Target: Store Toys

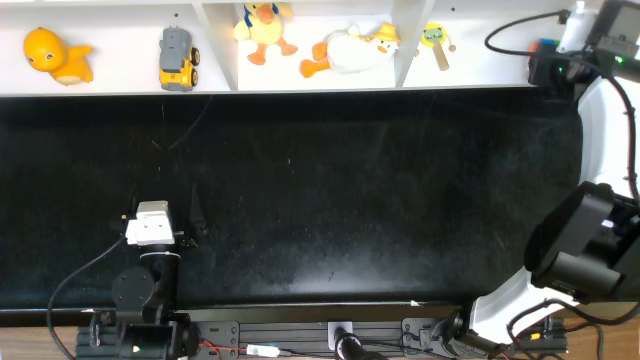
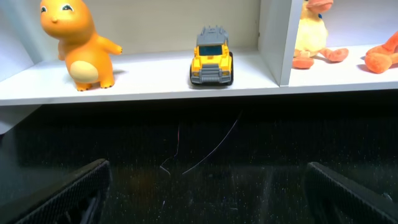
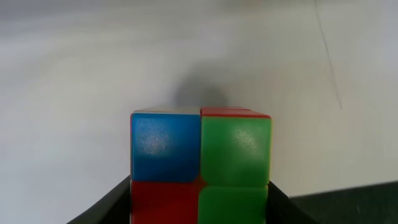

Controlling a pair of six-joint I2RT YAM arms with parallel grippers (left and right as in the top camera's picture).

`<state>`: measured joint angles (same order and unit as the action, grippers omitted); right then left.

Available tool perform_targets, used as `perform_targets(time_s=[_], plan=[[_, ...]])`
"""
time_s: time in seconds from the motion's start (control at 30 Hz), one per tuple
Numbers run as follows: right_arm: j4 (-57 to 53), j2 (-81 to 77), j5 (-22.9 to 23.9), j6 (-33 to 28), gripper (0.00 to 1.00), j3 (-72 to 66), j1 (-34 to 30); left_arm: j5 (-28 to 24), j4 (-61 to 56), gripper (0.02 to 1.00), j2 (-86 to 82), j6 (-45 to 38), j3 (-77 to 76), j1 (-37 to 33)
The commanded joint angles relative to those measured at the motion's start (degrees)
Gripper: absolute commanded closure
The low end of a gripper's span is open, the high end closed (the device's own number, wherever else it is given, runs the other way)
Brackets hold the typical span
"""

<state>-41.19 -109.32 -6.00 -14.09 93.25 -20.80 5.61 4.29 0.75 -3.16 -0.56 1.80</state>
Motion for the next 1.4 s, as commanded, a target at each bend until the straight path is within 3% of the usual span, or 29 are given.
perform_targets(time_s=[0.03,0.33,0.4,0.47,0.77,1.0,1.17,1.3,1.4], plan=[[0.68,-1.14,-0.59,0.85,0.529,3.58,0.66,0.02,0.11,0.02,-0.59,0.15,0.11,0.24],[0.52,-1.95,-0.52,0.85,0.332,3.63,0.52,0.04,0.11,0.02,-0.59,0.15,0.11,0.24],[0.52,-1.95,-0.5,0.83,0.226,3.63,0.55,0.02,0.11,0.02,-0.59,0.15,0.11,0.24],[-0.33,-1.66,0.33,0.81,0.003,3.63,0.57,0.02,0.11,0.02,-0.59,0.15,0.11,0.24],[-0.94,13.22,1.81,0.81,0.005,-8.66,0.7,0.02,0.11,0.025,-0.59,0.15,0.11,0.24],[3.98,33.73,4.17,0.83,0.003,-36.41,1.75,0.02,0.11,0.02,-0.59,0.15,0.11,0.24],[17.84,56.85,6.73,9.86,0.005,-59.1,13.75,0.02,0.11,0.02,-0.59,0.15,0.11,0.24],[26.95,71.01,7.48,15.06,0.003,-71.19,18.45,0.04,0.11,0.02,-0.59,0.15,0.11,0.24],[34.82,79.84,7.37,15.34,0.005,-78.64,21.24,0.02,0.11,0.023,-0.59,0.15,0.11,0.24]])
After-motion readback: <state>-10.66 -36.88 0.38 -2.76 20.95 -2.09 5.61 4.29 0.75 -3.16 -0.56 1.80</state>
